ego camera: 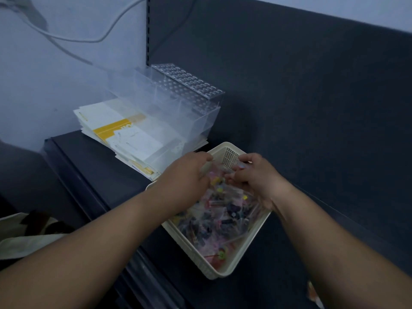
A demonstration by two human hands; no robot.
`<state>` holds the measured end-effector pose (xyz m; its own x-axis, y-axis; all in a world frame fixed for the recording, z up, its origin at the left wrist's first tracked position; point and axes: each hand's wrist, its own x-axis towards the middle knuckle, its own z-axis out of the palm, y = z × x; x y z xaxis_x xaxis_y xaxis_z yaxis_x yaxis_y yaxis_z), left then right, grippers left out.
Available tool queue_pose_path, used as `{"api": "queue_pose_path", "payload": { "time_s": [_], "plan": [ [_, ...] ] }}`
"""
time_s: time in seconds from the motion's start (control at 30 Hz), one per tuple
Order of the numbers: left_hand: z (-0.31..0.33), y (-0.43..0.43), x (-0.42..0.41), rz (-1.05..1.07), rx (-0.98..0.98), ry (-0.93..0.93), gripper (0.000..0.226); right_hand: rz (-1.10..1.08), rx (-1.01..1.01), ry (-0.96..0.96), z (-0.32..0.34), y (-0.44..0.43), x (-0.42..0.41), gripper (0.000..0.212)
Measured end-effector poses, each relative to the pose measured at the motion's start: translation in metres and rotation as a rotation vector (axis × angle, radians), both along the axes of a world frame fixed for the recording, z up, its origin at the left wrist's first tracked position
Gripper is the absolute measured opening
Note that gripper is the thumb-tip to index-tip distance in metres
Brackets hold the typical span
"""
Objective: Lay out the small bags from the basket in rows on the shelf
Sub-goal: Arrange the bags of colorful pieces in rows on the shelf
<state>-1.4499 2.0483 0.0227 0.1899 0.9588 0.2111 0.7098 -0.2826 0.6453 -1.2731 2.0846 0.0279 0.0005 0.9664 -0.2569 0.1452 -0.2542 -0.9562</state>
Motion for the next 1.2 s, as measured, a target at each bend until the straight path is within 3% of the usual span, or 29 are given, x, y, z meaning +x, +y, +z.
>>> {"api": "queue_pose_path", "payload": {
  "time_s": [0.1,0.2,0.43,0.57,0.63,0.77,0.87,1.07,1.2],
  "plan": [
    [-0.003,0.009,0.010,0.006,-0.113,-0.025,0.039,-0.021,0.011,0.007,0.002,-0.005,0.011,0.035],
    [-0.010,0.024,0.018,0.029,-0.211,0.067,0.041,-0.046,0.019,0.041,0.004,-0.010,0.019,0.024],
    [-0.023,0.053,0.044,0.054,-0.181,0.300,0.025,-0.097,0.003,0.130,0.001,-0.011,0.027,0.030],
    [-0.015,0.053,0.051,0.156,-0.157,0.075,0.021,-0.076,-0.009,0.182,0.005,-0.014,0.029,0.024],
    [-0.005,0.050,0.052,0.197,-0.200,-0.167,0.017,-0.084,-0.014,0.227,0.008,-0.017,0.030,0.022],
    [0.020,0.030,0.057,0.196,-0.349,-0.628,0.038,-0.157,-0.017,0.381,0.016,-0.029,0.034,0.029],
    [0.030,0.011,0.068,0.134,-0.450,-0.811,0.016,-0.159,0.014,0.429,0.026,-0.047,0.038,0.036],
    [0.029,-0.027,0.103,-0.107,-0.639,-0.938,0.038,-0.180,0.109,0.318,0.030,-0.092,0.060,0.036],
    [0.036,-0.058,0.133,-0.308,-0.696,-0.950,0.025,-0.157,0.178,0.268,0.033,-0.131,0.086,0.027]
  ]
}}
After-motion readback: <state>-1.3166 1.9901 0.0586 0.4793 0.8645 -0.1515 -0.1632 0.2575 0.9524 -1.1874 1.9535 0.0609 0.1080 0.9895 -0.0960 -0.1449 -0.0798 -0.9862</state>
